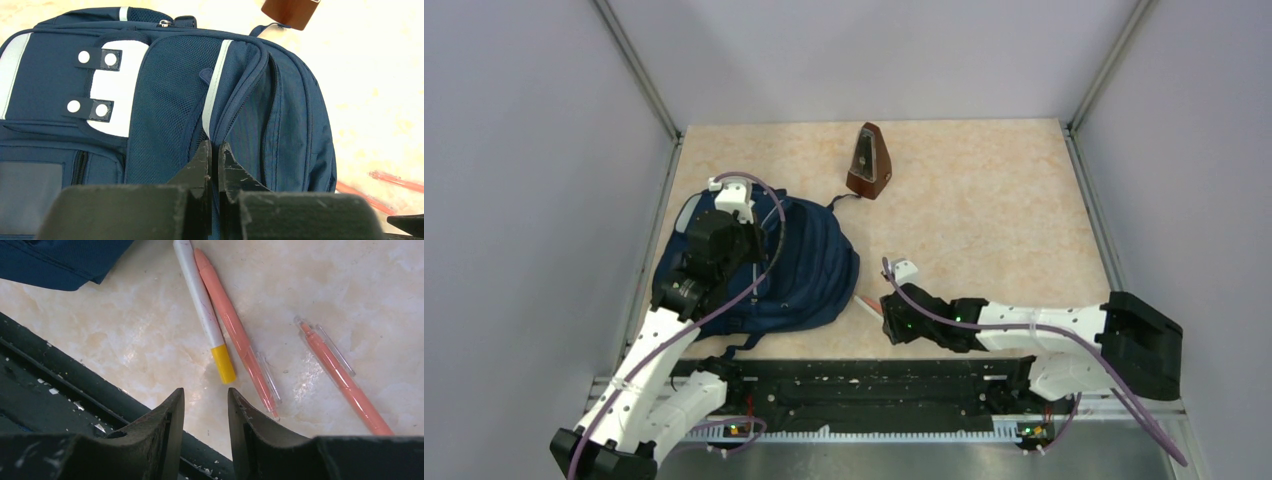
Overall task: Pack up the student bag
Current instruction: Place the stationery in the student bag, then pick up the stationery from the center of the board.
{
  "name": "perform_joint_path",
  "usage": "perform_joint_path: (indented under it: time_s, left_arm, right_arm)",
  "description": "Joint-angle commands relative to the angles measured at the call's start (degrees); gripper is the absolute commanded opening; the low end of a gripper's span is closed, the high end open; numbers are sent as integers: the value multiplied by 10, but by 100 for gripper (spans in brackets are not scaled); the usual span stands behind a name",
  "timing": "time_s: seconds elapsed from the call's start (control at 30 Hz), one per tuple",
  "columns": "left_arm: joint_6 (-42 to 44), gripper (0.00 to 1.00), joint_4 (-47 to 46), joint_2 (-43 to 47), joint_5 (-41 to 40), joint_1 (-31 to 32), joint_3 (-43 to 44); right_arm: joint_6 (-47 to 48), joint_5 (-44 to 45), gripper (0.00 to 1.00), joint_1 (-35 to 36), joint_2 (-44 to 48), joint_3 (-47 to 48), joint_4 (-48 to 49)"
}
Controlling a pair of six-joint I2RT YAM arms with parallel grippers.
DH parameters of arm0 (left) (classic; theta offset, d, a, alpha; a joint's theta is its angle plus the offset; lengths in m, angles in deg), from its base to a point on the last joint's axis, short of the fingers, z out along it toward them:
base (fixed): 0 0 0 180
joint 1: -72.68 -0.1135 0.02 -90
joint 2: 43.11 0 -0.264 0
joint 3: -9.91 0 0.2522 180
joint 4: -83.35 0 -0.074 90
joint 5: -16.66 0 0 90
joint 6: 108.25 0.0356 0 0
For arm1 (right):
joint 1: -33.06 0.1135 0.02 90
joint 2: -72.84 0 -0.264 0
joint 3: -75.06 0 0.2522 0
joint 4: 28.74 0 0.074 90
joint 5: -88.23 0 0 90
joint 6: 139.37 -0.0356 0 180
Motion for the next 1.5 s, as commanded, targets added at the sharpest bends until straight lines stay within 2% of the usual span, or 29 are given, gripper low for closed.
perform_joint_path:
  time_s: [0.0, 0.33, 0.9, 1.0, 1.1, 1.3, 1.47]
  left_arm:
    - [7, 0, -47, 8, -15, 0, 5]
    - [8, 0, -47, 2, -14, 0, 6]
    - [9, 0, -47, 6, -19, 0, 5]
    - [9, 0, -47, 6, -17, 0, 6]
    - [9, 0, -47, 8, -16, 0, 6]
    - [9, 0, -47, 12, -17, -1, 5]
    - [9, 0, -47, 11, -18, 0, 6]
  right_arm:
    - [5, 5, 36, 9, -22, 2, 20]
    - [44, 33, 35, 9, -72, 19, 11]
    - [127, 52, 30, 9, -185, 110, -2]
    - [131, 59, 25, 9, -194, 118, -16]
    - [132, 67, 13, 9, -201, 122, -28]
    - [138, 64, 1, 9, -193, 114, -25]
    - [132, 63, 0, 9, -164, 112, -38]
